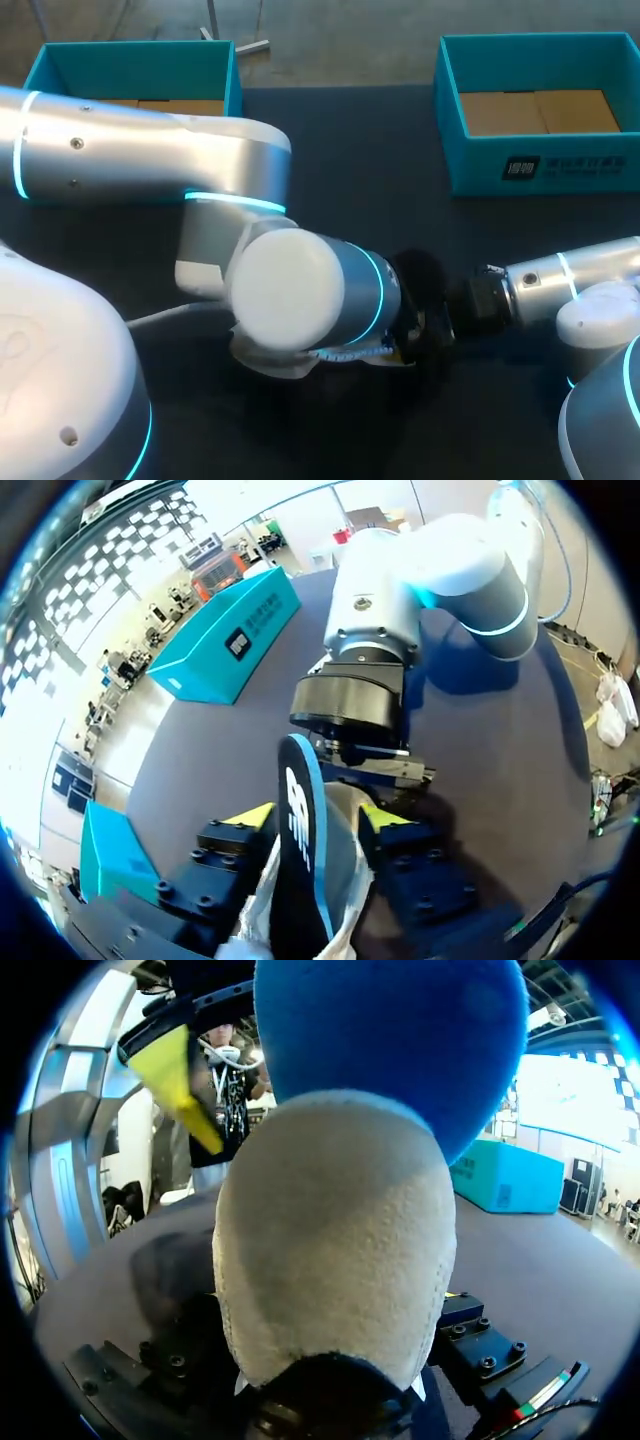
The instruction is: Take the shoe out of the shoebox, open the shoe tongue, remove and reinsert the insole, then place the shoe into the shoebox
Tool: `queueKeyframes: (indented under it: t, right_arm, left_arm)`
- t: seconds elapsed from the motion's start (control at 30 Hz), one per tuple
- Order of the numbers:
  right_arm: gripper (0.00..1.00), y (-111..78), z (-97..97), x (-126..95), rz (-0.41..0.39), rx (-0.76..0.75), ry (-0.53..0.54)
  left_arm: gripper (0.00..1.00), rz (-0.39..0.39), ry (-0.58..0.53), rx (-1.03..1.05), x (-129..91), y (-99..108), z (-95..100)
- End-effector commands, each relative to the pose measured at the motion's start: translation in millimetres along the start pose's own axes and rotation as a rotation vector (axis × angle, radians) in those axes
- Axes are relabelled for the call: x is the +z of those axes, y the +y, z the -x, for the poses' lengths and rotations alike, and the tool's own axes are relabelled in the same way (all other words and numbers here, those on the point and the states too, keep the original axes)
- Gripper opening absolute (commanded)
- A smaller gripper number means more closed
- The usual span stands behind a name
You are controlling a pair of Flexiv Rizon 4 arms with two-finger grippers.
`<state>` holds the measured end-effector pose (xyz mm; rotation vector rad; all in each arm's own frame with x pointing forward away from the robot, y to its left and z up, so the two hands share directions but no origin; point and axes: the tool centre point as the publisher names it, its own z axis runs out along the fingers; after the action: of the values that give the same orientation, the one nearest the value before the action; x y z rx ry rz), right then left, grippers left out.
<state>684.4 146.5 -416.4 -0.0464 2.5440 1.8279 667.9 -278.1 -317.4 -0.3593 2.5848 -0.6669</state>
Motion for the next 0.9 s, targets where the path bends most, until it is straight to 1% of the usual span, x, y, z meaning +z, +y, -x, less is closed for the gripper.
queueKeyframes:
  t: [0.03,0.13,0.27,0.33,0.67,0.8,0.9]
  right_arm:
    - [0.00,0.8,-0.2,2,-0.006,0.001,0.001]
    - [0.00,0.8,-0.2,2,-0.006,0.001,0.001]
    - [0.00,0.8,-0.2,2,-0.006,0.001,0.001]
    - [0.00,0.8,-0.2,2,-0.006,0.001,0.001]
    - [0.00,0.8,-0.2,2,-0.006,0.001,0.001]
    - [0.00,0.8,-0.2,2,-0.006,0.001,0.001]
    - [0.00,0.8,-0.2,2,-0.006,0.001,0.001]
  left_arm:
    - [0.69,-0.029,0.027,0.033,-10,14,2.2]
    - [0.65,-0.034,0.035,0.054,-13,18,1.9]
    - [0.49,-0.039,0.034,0.075,-14,24,2.3]
    - [0.47,-0.039,0.029,0.081,-13,26,2.7]
    - [0.46,-0.050,-0.003,0.106,-5,30,0.4]
    - [0.42,-0.067,-0.018,0.107,-5,33,1.5]
    - [0.42,-0.070,-0.024,0.110,-3,33,2.8]
